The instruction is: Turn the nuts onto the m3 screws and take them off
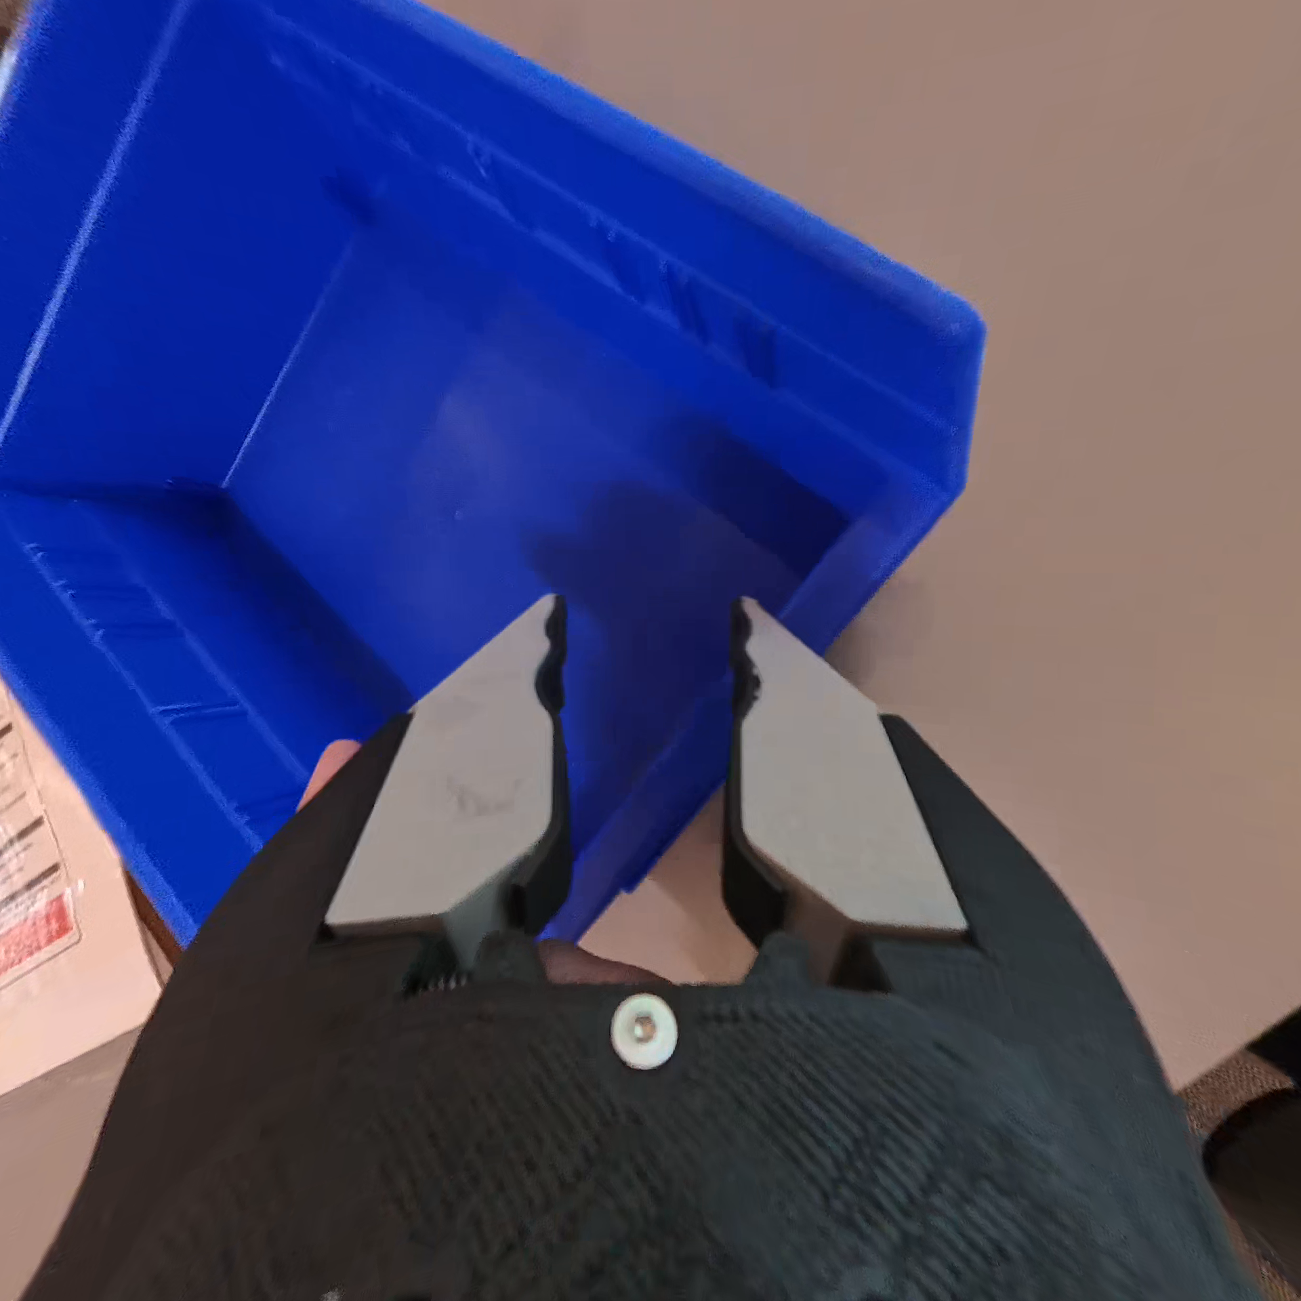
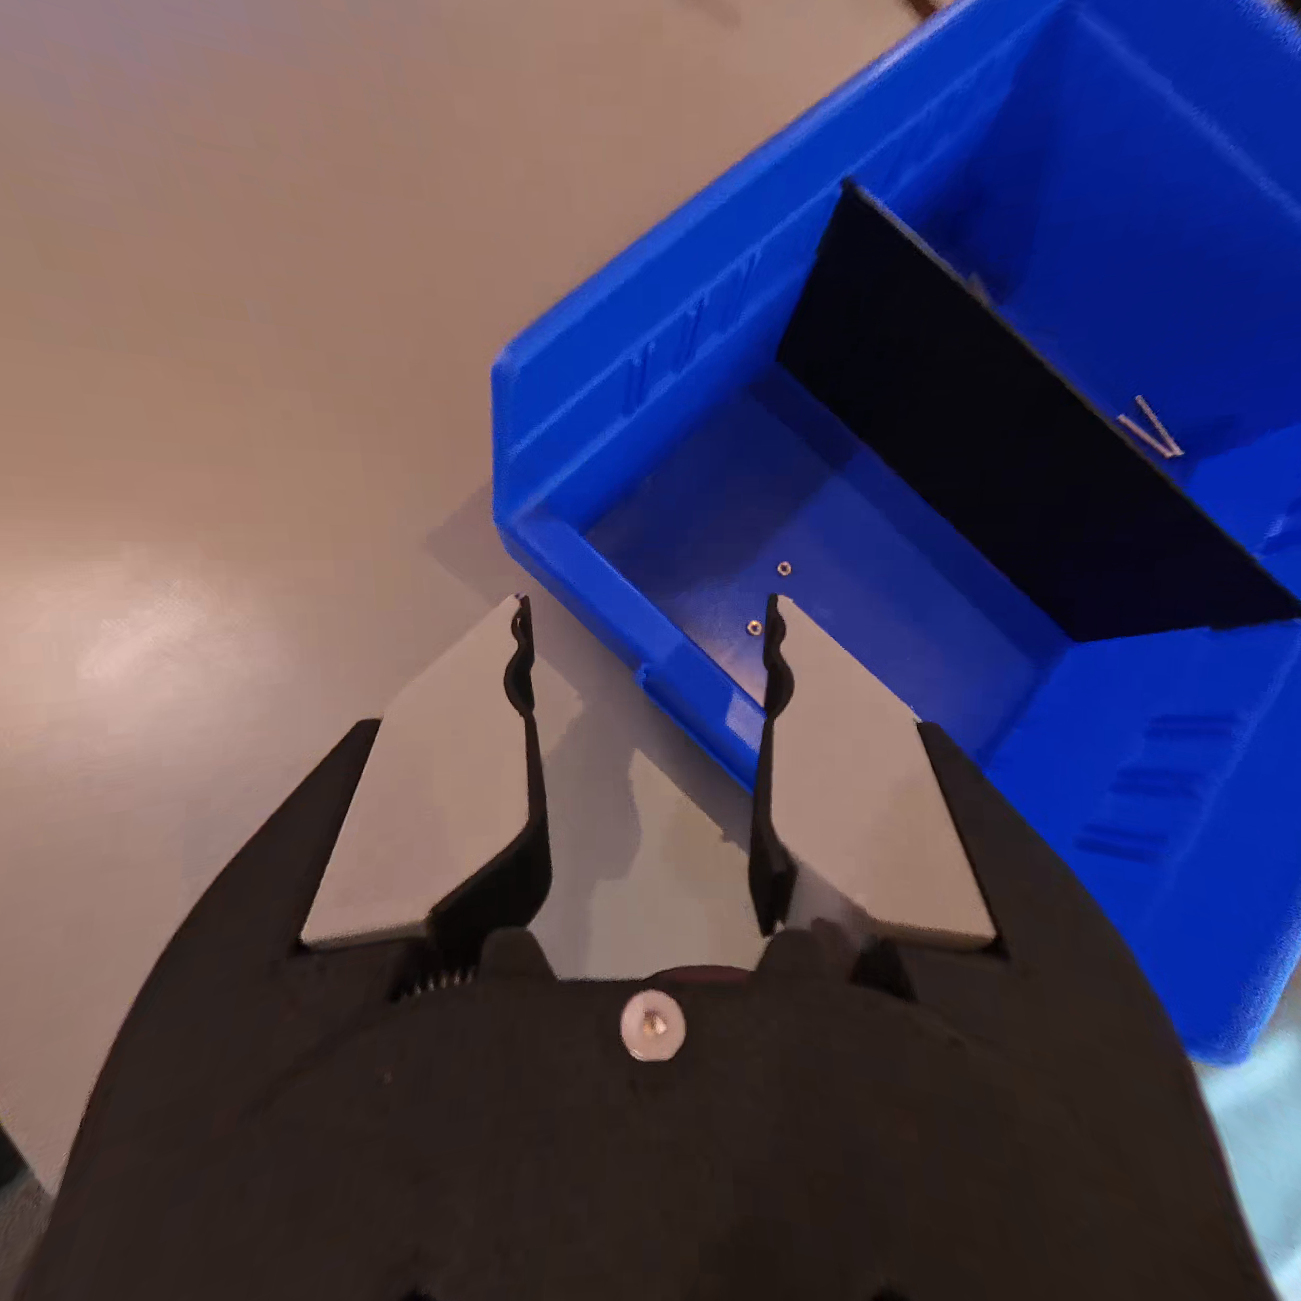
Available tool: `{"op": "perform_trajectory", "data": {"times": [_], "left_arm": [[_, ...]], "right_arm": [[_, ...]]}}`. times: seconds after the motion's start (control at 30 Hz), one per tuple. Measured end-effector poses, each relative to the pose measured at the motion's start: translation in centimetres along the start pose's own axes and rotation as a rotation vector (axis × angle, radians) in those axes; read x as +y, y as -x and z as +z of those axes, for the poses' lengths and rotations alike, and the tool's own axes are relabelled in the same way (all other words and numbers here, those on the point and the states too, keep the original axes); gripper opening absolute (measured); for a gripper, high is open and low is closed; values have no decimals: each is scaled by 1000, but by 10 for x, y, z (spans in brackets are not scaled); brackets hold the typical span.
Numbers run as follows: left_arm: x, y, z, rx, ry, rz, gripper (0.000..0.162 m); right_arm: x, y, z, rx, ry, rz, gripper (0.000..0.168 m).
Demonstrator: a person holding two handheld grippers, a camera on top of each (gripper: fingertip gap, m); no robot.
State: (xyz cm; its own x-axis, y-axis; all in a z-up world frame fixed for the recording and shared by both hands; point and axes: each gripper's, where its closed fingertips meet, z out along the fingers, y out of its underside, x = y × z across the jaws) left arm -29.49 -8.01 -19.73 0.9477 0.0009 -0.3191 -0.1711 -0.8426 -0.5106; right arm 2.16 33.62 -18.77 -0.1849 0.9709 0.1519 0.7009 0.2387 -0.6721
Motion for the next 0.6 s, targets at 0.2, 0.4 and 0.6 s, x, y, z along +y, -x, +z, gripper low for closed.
{"op": "perform_trajectory", "data": {"times": [0.2,0.4,0.6], "left_arm": [[9,-15,15,122,66,-6,23],[2,-26,-20,308,-48,-12,37],[49,-20,14,128,187,147,55]], "right_arm": [[21,-12,20,-50,162,24,64],[24,-3,20,-112,158,4,65],[29,-5,24,-88,200,-23,43]]}}
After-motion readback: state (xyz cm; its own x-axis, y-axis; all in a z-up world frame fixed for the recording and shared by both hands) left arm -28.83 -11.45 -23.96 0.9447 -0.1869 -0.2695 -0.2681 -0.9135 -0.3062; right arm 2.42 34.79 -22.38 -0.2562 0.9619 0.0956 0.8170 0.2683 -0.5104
